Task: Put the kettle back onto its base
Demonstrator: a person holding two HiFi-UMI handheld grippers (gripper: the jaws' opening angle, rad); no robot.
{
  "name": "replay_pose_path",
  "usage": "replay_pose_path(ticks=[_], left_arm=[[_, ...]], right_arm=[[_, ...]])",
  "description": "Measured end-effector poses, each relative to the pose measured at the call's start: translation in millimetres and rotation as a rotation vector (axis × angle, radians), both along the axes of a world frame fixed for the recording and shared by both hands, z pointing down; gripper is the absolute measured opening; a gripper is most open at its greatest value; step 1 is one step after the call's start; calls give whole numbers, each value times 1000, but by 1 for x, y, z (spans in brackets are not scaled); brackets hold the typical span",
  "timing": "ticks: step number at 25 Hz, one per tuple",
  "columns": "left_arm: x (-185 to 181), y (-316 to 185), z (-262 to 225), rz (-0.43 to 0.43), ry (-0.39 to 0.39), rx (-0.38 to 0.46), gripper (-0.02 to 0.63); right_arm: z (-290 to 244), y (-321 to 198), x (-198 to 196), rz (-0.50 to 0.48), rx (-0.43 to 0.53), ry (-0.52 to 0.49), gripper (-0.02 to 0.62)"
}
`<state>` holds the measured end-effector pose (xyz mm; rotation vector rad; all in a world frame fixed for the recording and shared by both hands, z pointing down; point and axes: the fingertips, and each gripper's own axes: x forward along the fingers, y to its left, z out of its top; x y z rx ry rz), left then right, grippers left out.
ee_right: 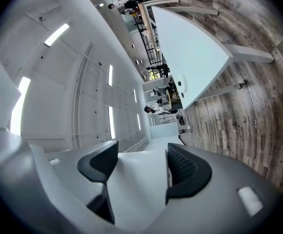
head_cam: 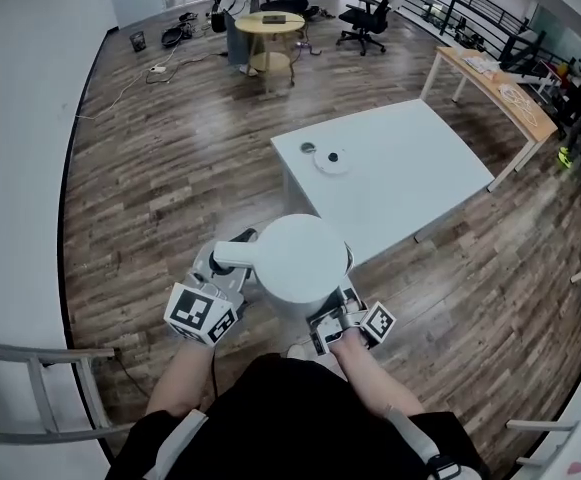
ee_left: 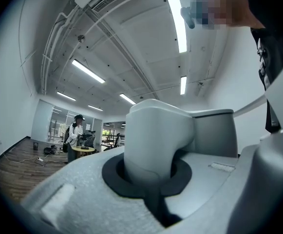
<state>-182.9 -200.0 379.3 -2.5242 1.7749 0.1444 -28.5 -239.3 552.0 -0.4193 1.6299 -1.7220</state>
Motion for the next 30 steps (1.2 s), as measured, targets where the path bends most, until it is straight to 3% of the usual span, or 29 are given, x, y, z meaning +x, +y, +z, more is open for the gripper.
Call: replay_pose_path(ticks=[14, 24, 30], left_arm=[[37, -85, 16, 24, 4, -42, 2], [29, -152, 29, 98, 9, -61, 2], [12, -202, 25, 154, 8, -26, 2]], right_arm=[[17, -76, 37, 18, -45, 13, 316], [29, -129, 33, 98, -67, 29, 316], [23, -177, 17, 156, -29, 37, 316]])
